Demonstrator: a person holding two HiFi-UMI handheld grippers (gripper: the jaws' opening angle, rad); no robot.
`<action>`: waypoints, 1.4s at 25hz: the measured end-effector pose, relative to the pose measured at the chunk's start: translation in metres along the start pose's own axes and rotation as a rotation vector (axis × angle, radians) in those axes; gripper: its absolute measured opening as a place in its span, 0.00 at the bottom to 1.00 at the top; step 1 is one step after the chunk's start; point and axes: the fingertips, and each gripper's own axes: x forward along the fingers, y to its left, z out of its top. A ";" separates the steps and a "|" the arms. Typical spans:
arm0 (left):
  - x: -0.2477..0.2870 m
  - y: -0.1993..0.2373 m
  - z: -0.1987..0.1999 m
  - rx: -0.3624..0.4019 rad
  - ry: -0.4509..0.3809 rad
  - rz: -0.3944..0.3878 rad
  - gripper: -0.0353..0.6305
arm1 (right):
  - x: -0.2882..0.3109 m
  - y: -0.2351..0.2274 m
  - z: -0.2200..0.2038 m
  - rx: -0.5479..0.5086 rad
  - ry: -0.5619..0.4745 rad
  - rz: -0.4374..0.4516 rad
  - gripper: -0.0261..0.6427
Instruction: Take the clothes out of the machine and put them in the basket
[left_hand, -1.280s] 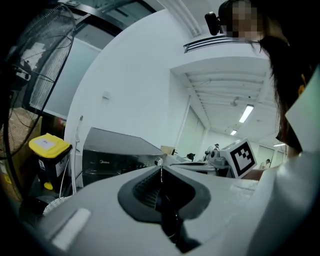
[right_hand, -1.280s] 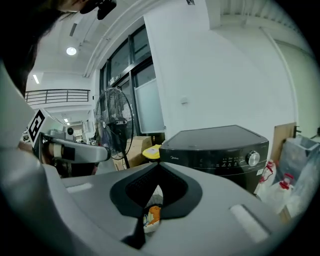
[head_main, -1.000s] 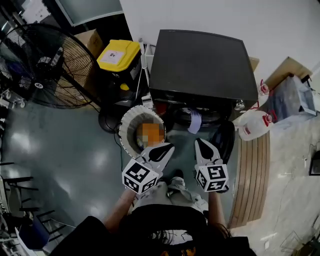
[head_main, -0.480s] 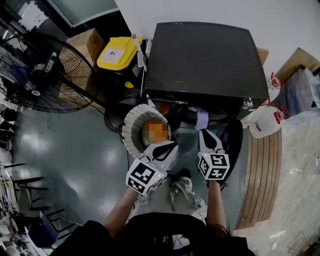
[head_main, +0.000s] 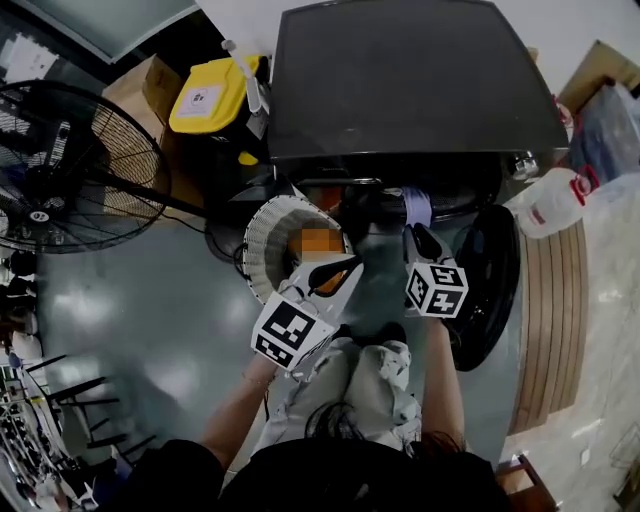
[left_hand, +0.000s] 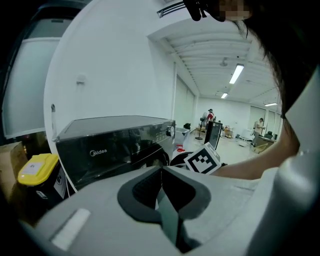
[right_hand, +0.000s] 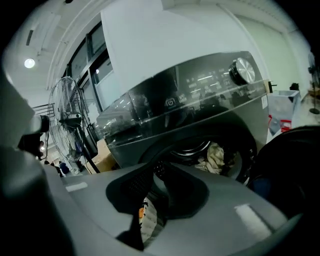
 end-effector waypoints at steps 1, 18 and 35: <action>0.005 0.004 -0.008 0.007 0.004 -0.008 0.05 | 0.009 -0.005 -0.010 0.003 0.005 -0.008 0.16; 0.093 0.033 -0.125 0.076 -0.003 -0.077 0.05 | 0.163 -0.108 -0.128 0.015 0.091 -0.127 0.39; 0.119 0.075 -0.181 0.094 -0.028 -0.009 0.05 | 0.276 -0.173 -0.162 0.017 0.185 -0.248 0.58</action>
